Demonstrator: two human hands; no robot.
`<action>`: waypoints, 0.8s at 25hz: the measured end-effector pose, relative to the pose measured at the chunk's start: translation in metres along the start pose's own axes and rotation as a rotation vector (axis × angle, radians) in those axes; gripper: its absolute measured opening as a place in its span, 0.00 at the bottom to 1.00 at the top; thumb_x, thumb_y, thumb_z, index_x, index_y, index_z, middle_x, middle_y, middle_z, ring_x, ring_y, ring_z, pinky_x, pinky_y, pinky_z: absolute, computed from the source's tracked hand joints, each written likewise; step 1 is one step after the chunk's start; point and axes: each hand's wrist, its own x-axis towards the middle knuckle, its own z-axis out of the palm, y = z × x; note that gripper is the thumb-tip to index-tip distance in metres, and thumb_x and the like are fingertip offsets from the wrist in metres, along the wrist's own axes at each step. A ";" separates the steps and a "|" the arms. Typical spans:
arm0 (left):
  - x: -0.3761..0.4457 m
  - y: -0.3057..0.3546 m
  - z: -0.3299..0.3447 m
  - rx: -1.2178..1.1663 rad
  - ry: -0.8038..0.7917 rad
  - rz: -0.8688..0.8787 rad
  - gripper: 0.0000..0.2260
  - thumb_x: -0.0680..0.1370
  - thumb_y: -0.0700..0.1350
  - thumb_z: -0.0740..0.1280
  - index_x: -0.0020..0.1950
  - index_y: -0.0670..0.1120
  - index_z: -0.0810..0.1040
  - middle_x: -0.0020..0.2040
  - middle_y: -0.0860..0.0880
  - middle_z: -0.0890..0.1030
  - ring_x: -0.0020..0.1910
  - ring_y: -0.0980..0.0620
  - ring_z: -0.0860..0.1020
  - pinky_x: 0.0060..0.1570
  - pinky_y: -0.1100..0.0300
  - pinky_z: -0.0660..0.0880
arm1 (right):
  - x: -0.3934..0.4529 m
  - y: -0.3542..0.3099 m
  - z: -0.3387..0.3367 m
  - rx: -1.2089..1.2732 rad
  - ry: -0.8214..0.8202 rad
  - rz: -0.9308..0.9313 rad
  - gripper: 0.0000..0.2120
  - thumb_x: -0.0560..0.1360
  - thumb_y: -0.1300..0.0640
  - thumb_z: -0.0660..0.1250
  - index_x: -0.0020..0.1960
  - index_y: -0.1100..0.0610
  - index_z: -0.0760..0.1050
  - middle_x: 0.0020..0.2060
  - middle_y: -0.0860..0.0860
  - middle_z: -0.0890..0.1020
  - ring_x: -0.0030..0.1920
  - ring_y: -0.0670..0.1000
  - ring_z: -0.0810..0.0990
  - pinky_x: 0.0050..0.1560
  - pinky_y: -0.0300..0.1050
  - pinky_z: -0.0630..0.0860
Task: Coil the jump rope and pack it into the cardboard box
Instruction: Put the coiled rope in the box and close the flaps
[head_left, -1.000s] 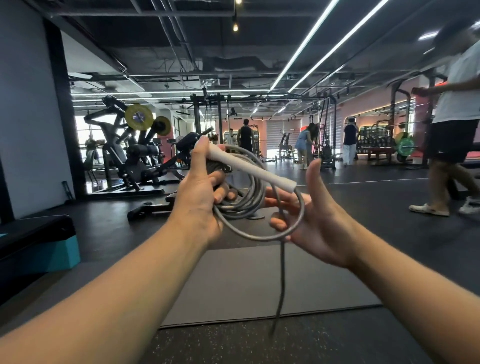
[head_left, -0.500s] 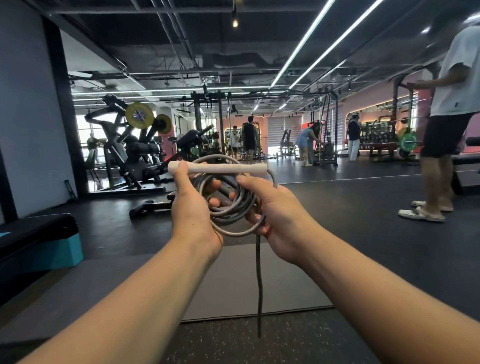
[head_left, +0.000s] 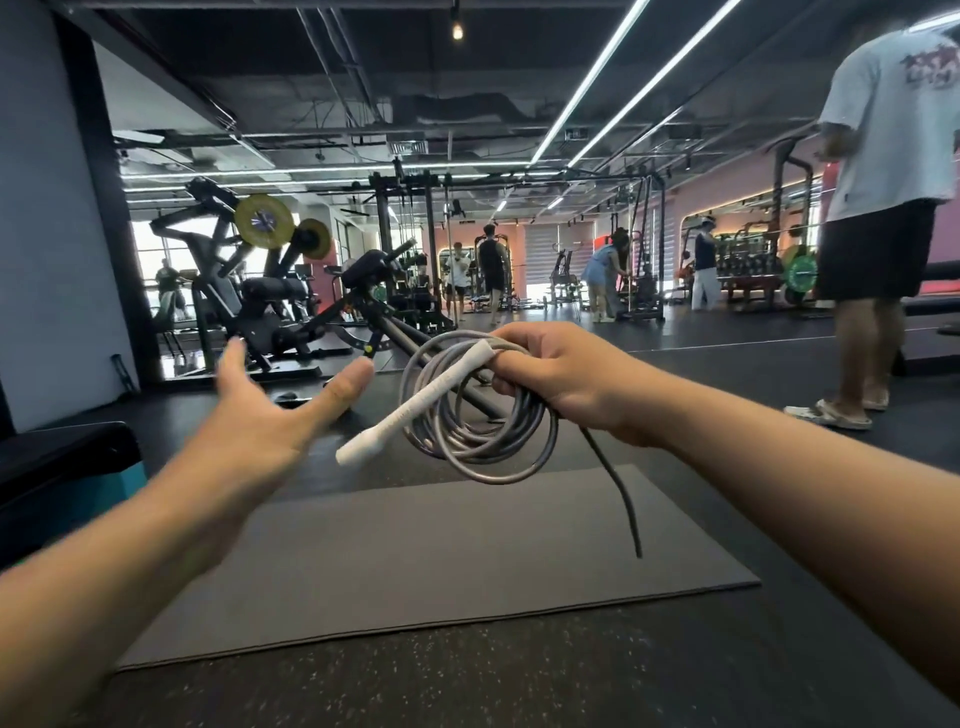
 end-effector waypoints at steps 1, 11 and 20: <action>0.008 0.007 -0.005 0.084 -0.068 0.153 0.62 0.54 0.76 0.72 0.81 0.61 0.46 0.81 0.49 0.60 0.76 0.46 0.65 0.72 0.48 0.63 | 0.001 -0.004 -0.001 -0.042 -0.027 -0.011 0.11 0.83 0.57 0.62 0.57 0.62 0.80 0.40 0.56 0.81 0.40 0.50 0.74 0.44 0.48 0.71; 0.059 0.062 0.028 0.540 -0.612 0.543 0.24 0.68 0.49 0.81 0.61 0.51 0.78 0.53 0.49 0.85 0.53 0.50 0.83 0.59 0.48 0.78 | 0.008 -0.026 -0.008 -0.268 -0.148 -0.121 0.11 0.82 0.54 0.64 0.62 0.54 0.79 0.51 0.56 0.85 0.53 0.58 0.82 0.56 0.57 0.77; 0.045 0.036 0.022 0.115 -0.785 0.212 0.08 0.74 0.40 0.75 0.37 0.44 0.78 0.27 0.47 0.73 0.27 0.51 0.73 0.32 0.58 0.75 | -0.004 -0.025 -0.010 0.064 -0.153 -0.016 0.19 0.77 0.45 0.71 0.64 0.52 0.73 0.44 0.54 0.87 0.33 0.50 0.78 0.35 0.47 0.74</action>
